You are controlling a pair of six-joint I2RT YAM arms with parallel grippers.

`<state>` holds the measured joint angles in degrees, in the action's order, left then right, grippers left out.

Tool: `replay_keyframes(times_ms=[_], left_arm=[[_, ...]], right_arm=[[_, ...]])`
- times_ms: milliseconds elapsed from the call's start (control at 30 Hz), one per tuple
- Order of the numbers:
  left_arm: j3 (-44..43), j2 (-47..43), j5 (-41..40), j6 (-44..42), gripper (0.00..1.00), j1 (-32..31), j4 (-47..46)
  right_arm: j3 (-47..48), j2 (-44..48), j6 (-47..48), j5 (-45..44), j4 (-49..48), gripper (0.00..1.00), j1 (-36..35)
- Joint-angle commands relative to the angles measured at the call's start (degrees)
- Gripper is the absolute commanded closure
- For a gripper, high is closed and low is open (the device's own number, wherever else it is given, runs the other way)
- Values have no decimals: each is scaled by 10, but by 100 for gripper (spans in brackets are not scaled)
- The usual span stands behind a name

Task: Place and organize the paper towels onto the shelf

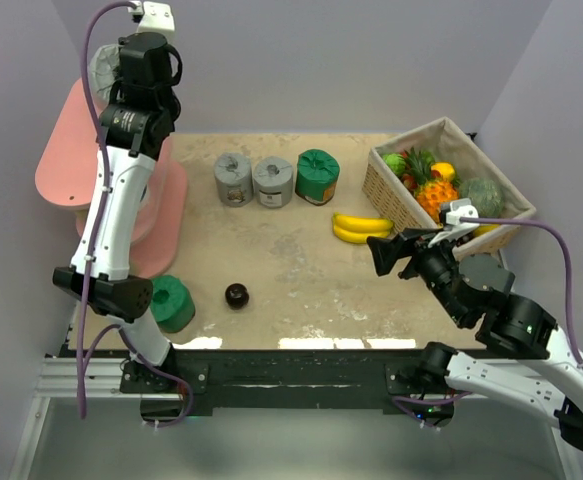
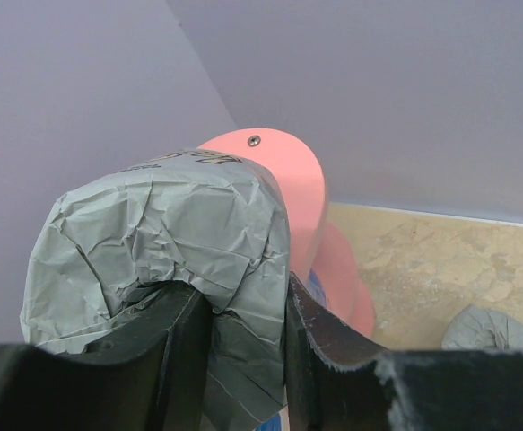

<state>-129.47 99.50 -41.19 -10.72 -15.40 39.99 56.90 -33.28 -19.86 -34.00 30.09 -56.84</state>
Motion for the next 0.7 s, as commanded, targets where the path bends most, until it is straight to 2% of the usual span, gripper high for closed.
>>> replay_keyframes(times_ms=[0,367,667], left_arm=[[-6,-2,6,-11,60,12,-38],[-18,8,4,-16,51,20,-42],[-38,12,-18,-51,44,20,-77]], right_arm=[[29,-13,11,-15,-7,13,1],[21,-7,13,-19,-12,13,1],[27,-8,19,-19,-11,12,1]])
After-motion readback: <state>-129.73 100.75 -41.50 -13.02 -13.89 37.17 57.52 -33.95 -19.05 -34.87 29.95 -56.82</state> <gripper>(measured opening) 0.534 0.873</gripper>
